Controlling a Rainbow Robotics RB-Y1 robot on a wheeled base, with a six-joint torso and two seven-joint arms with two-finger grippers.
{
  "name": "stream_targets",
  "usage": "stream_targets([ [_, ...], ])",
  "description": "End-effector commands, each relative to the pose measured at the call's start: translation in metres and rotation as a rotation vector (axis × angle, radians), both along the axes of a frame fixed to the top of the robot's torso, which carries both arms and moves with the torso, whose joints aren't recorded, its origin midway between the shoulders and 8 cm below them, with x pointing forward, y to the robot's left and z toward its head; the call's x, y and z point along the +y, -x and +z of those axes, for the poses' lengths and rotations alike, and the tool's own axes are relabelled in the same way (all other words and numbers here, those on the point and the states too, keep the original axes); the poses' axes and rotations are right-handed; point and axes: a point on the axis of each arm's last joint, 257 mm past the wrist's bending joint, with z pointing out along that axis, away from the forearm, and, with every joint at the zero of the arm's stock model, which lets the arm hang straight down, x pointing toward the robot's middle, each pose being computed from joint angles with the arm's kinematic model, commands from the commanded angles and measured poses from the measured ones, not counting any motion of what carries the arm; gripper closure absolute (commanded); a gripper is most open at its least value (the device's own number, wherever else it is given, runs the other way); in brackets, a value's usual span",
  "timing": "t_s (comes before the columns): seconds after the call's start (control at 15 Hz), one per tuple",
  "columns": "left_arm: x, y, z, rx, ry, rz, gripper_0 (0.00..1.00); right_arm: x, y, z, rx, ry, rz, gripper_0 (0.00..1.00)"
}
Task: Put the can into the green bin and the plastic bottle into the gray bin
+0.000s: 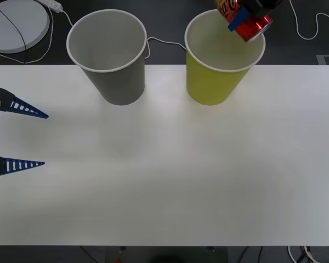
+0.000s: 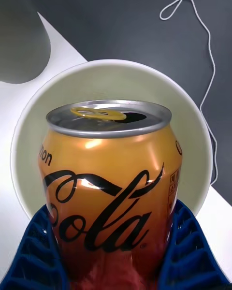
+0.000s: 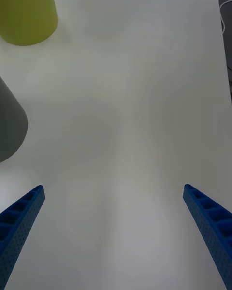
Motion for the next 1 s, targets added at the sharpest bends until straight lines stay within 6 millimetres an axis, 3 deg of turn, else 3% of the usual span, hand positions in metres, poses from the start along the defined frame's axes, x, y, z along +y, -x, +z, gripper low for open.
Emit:
stream_targets([
  [0.07, 0.000, 0.000, 0.000, 0.000, 0.000, 0.000, 0.00, 0.002, 0.001, -0.001, -0.005, 0.019, 0.043, 0.00],
  [0.33, 0.000, 0.000, 0.000, 0.000, 0.000, 0.000, 0.00, 0.002, 0.005, 0.001, -0.001, 0.011, 0.068, 0.00],
  [0.53, 0.000, 0.000, 0.000, 0.000, 0.000, 0.000, 0.00, -0.012, 0.015, 0.012, 0.003, -0.014, 0.111, 0.00],
  [1.0, 0.000, 0.000, 0.000, 0.000, 0.000, 0.000, 0.00, -0.051, 0.068, 0.014, -0.012, -0.094, 0.217, 0.00],
])
